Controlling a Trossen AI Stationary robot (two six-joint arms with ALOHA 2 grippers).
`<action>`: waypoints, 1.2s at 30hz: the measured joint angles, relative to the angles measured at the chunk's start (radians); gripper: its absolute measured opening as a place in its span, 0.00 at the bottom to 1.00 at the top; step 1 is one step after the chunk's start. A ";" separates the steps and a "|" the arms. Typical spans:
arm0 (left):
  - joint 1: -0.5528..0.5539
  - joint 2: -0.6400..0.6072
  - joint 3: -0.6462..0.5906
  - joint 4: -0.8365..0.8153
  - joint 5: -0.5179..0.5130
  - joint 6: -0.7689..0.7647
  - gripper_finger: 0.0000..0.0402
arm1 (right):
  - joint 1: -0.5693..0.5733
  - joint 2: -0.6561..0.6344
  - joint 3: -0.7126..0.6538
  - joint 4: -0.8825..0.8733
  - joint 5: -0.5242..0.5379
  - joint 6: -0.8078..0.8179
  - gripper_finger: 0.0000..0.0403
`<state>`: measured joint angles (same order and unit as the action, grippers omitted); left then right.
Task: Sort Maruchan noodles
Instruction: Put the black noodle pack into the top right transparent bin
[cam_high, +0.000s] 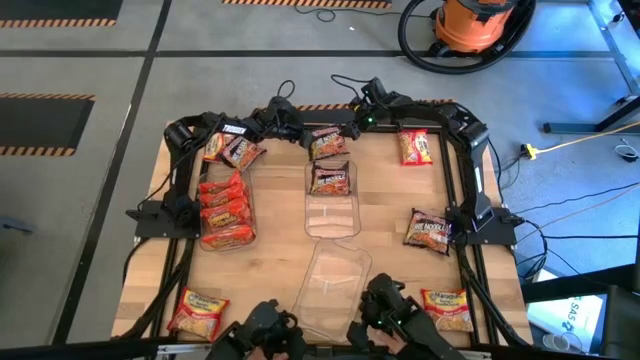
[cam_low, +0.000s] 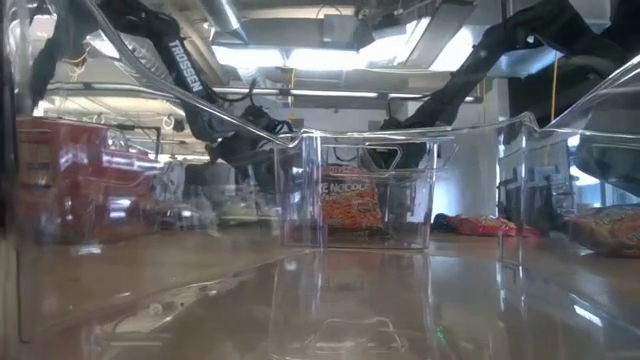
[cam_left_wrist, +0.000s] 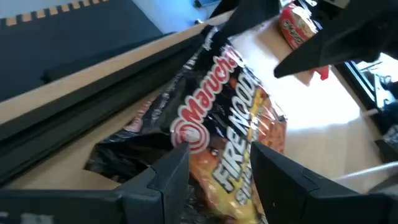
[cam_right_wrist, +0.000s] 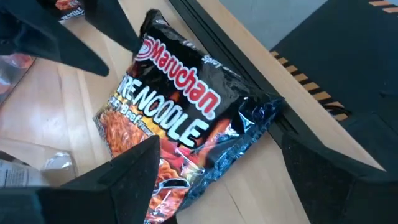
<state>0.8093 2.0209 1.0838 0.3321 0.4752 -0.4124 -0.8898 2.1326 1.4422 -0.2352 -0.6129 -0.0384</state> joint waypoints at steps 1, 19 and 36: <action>0.000 0.000 0.000 -0.001 0.013 0.000 0.41 | 0.000 0.000 0.000 0.002 -0.002 -0.002 0.77; 0.013 -0.072 0.002 -0.066 0.068 0.082 0.40 | -0.027 -0.002 0.000 -0.020 -0.231 -0.124 0.77; 0.025 -0.093 0.104 -0.252 -0.165 0.150 0.40 | -0.071 -0.002 0.000 -0.190 -0.183 -0.151 0.77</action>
<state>0.8339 1.9278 1.1875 0.0804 0.3098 -0.2622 -0.9611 2.1304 1.4418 -0.4256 -0.7956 -0.1890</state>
